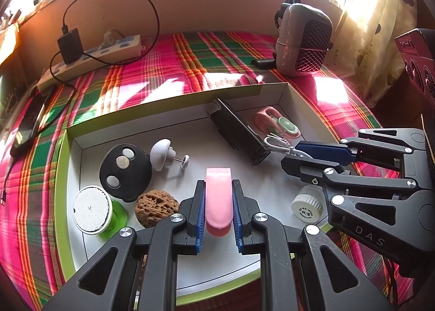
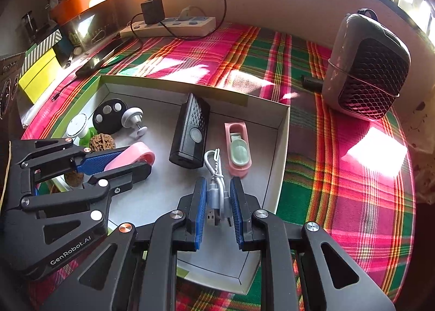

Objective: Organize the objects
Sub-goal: 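Carry the pink case into the box with the left tool while the right tool carries the cable, then release the pink case with the left tool while the right tool releases the USB cable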

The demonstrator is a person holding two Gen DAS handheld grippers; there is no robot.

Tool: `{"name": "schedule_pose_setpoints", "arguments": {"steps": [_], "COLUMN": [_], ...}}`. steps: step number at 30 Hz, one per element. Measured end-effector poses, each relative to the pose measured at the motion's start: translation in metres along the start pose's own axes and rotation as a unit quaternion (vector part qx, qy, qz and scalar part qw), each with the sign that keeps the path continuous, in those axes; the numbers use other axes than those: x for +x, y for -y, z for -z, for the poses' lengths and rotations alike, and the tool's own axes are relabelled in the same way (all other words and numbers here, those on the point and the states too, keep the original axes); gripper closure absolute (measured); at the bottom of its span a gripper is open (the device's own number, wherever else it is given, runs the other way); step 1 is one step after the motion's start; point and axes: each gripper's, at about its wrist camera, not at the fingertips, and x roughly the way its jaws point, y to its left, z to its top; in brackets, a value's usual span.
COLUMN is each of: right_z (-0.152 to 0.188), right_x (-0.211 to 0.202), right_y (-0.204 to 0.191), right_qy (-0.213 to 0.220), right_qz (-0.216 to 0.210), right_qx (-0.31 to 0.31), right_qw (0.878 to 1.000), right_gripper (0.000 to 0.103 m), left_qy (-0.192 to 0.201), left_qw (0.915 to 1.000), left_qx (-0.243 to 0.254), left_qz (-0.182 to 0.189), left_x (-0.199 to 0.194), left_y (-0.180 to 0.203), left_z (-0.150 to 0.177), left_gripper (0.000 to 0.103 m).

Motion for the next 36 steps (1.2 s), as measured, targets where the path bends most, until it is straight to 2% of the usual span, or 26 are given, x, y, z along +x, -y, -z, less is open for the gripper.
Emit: {"name": "schedule_pose_setpoints", "arguments": {"steps": [30,36], "right_z": [-0.0017,-0.001], "right_x": [0.007,0.007], "right_y": [-0.006,-0.0057], "right_qy": [-0.014,-0.012], "right_qz": [0.008,0.009], "right_qx": [-0.011,-0.009], "right_qw": [1.0,1.0], "right_gripper": [0.084,0.083], "left_qy": [0.0,-0.001], "left_qw": [1.0,1.0], "left_qx": [0.0,0.0], "left_qz": [0.0,0.001], "left_x": [0.0004,0.0005], "left_y": [0.0003,0.0005], "left_z": [-0.0003,-0.0001], "left_gripper": [0.086,0.08]}}
